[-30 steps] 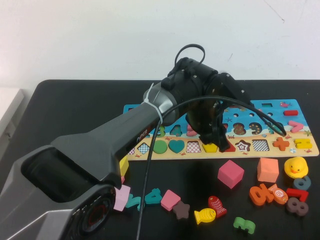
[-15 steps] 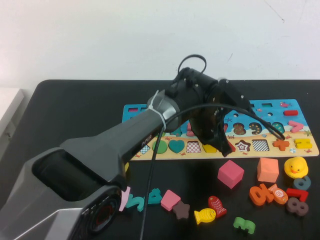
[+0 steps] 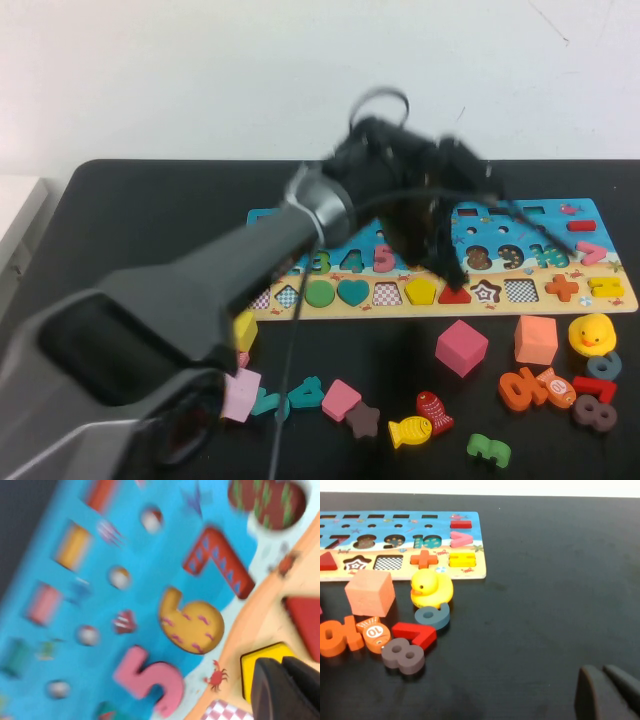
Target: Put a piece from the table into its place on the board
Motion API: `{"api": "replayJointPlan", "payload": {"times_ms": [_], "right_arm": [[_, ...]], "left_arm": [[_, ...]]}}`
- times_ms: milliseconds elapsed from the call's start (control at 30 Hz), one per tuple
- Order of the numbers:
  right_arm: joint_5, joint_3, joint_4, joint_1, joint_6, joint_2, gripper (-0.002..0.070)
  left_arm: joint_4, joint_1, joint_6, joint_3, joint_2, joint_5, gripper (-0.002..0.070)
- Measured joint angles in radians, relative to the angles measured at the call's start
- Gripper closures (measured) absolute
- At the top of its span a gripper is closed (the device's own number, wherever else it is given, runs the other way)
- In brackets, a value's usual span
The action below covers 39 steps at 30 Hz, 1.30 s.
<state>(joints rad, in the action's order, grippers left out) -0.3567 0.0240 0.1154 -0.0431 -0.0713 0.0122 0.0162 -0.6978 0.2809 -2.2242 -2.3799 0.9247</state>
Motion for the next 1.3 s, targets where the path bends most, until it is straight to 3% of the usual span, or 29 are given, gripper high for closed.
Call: {"api": "replayJointPlan", "payload": {"times_ms": [200, 467, 633, 900, 1133, 1300], "right_arm": [[0.0, 0.0, 0.0, 0.0, 0.0, 0.0, 0.0658], [0.0, 0.0, 0.0, 0.0, 0.0, 0.0, 0.0657], [0.0, 0.0, 0.0, 0.0, 0.0, 0.0, 0.0657], [0.0, 0.0, 0.0, 0.0, 0.0, 0.0, 0.0657], [0.0, 0.0, 0.0, 0.0, 0.0, 0.0, 0.0657], [0.0, 0.0, 0.0, 0.0, 0.0, 0.0, 0.0657]], "left_arm": [[-0.041, 0.0, 0.004, 0.0, 0.227, -0.009, 0.0675], [-0.234, 0.0, 0.112, -0.002, 0.364, 0.054, 0.0675], [-0.239, 0.0, 0.131, 0.043, 0.462, 0.106, 0.0675], [-0.089, 0.0, 0.03, 0.418, 0.773, 0.004, 0.0675], [0.173, 0.0, -0.341, 0.909, 1.144, -0.209, 0.0675], [0.335, 0.0, -0.484, 1.142, 1.333, -0.315, 0.0675]]}}
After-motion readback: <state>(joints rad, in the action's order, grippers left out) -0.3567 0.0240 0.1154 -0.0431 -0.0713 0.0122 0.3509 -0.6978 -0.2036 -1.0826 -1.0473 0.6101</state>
